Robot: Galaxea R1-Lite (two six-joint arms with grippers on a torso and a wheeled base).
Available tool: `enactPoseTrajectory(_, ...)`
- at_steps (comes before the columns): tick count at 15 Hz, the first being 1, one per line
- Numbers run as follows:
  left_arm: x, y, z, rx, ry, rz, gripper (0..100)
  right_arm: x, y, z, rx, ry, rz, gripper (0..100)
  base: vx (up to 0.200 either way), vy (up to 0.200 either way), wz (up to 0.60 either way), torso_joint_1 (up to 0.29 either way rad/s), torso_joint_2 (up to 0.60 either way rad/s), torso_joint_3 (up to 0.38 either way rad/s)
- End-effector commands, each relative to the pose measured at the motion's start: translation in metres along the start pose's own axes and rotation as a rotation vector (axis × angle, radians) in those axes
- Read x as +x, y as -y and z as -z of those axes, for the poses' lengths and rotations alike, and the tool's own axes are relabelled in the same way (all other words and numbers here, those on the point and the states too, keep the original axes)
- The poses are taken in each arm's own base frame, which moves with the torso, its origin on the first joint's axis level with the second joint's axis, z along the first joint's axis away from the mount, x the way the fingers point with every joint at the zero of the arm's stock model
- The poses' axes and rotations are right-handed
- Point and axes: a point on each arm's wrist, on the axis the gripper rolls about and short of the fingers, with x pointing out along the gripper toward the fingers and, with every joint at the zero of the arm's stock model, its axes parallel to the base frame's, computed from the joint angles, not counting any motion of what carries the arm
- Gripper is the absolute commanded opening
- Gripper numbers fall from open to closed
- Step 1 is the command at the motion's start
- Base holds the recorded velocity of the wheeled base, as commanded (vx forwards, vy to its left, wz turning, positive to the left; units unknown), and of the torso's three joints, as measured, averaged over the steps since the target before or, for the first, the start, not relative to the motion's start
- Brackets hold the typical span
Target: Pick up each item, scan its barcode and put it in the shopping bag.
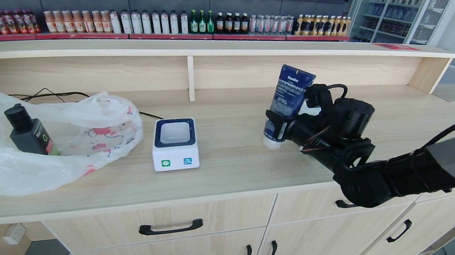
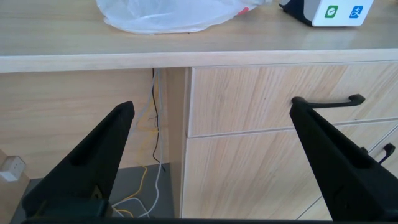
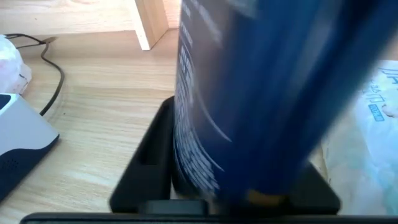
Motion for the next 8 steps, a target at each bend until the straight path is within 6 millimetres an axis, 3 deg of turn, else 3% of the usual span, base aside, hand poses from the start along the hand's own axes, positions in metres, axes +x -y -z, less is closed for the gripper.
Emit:
enactPoseTrajectory(1, 0.000, 0.000, 0.000, 0.000, 0.001, 0.000, 100, -0.003, -0.002, -0.004, 0.002, 0.008, -0.004, 0, 0.000, 0.000, 0.00, 0.000, 0.00, 0.000)
enactPoseTrajectory(6, 0.000, 0.000, 0.000, 0.000, 0.001, 0.000, 100, -0.004, -0.002, -0.009, -0.004, 0.032, -0.005, 0, 0.000, 0.000, 0.00, 0.000, 0.00, 0.000)
enactPoseTrajectory(8, 0.000, 0.000, 0.000, 0.000, 0.001, 0.000, 100, -0.011, -0.006, -0.026, -0.009, 0.080, -0.007, 0, 0.000, 0.000, 0.00, 0.000, 0.00, 0.000)
